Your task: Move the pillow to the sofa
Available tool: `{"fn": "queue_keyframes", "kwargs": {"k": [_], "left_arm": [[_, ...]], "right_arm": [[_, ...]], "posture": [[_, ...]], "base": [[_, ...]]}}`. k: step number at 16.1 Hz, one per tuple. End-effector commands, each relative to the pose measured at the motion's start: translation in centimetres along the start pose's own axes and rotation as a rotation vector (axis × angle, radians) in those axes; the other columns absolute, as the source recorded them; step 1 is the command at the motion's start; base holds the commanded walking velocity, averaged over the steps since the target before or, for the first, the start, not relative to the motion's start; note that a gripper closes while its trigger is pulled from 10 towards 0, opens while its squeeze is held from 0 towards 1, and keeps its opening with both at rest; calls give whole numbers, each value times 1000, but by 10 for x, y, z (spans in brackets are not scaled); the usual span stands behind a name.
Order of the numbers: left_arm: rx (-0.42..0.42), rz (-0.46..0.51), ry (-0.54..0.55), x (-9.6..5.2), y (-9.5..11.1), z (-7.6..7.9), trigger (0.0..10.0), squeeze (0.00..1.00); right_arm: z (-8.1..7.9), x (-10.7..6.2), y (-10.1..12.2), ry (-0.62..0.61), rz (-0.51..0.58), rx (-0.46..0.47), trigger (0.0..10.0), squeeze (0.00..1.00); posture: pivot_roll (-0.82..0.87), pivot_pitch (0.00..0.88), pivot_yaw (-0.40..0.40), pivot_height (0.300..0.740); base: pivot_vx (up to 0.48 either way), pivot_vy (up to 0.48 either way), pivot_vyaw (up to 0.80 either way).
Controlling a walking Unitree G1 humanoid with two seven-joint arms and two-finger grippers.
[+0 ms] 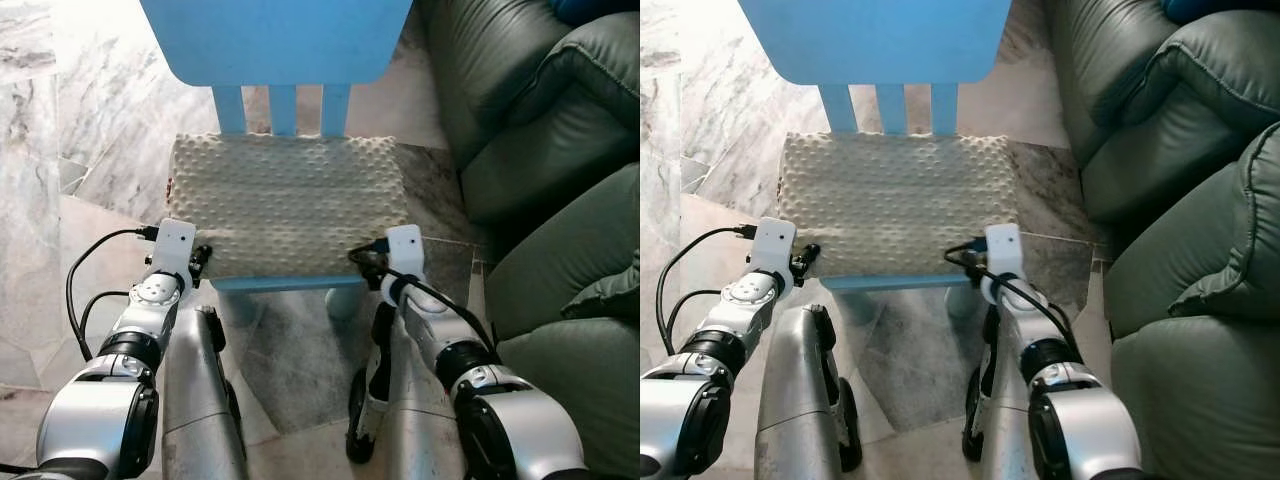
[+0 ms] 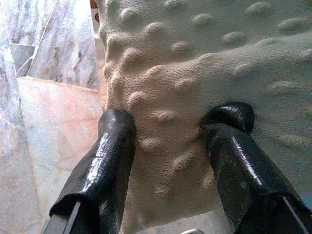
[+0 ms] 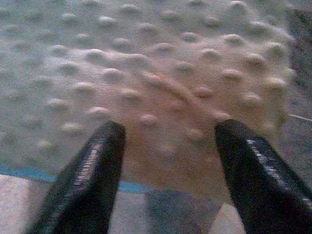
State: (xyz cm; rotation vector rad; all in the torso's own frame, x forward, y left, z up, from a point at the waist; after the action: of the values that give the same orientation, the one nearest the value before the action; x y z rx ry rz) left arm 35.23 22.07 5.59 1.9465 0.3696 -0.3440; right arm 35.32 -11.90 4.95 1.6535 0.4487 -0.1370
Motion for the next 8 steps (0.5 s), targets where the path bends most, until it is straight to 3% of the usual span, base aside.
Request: {"fn": "queue_keyframes", "kwargs": {"k": [1, 4, 6, 8], "left_arm": [[8, -39, -4, -2, -13, 1, 10000, 0], [35, -47, 48, -3, -14, -6, 10000, 0], [6, -59, 82, -4, -18, -12, 10000, 0], [-16, -52, 77, -4, -20, -11, 10000, 0]], "right_arm": [[2, -2, -8, -16, -17, -2, 10000, 1000], [4, -2, -8, -66, 7, -31, 10000, 1000], [3, -2, -8, -102, 16, -79, 10000, 1000], [3, 0, -8, -129, -3, -38, 10000, 1000]], "posture": [[52, 376, -67, 519], [95, 389, -66, 519], [116, 389, -69, 519], [127, 392, -72, 519]], "base": [[0, 0, 0], [0, 0, 0], [0, 0, 0], [0, 0, 0]]}}
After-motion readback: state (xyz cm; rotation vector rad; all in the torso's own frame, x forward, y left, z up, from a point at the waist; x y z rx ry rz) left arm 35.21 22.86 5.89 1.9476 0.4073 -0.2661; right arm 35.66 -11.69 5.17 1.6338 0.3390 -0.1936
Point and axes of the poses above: a point about 5 cm out from each wrist's last joint towards the gripper, its own x axis pointing out of the wrist towards the gripper, its own y axis along the axis of the wrist's last joint, z = x × y, the point moved 1 cm from there along x, pointing out of the wrist towards the gripper, and after that the axes turned 7 degrees about x, right-handed, at the moved point
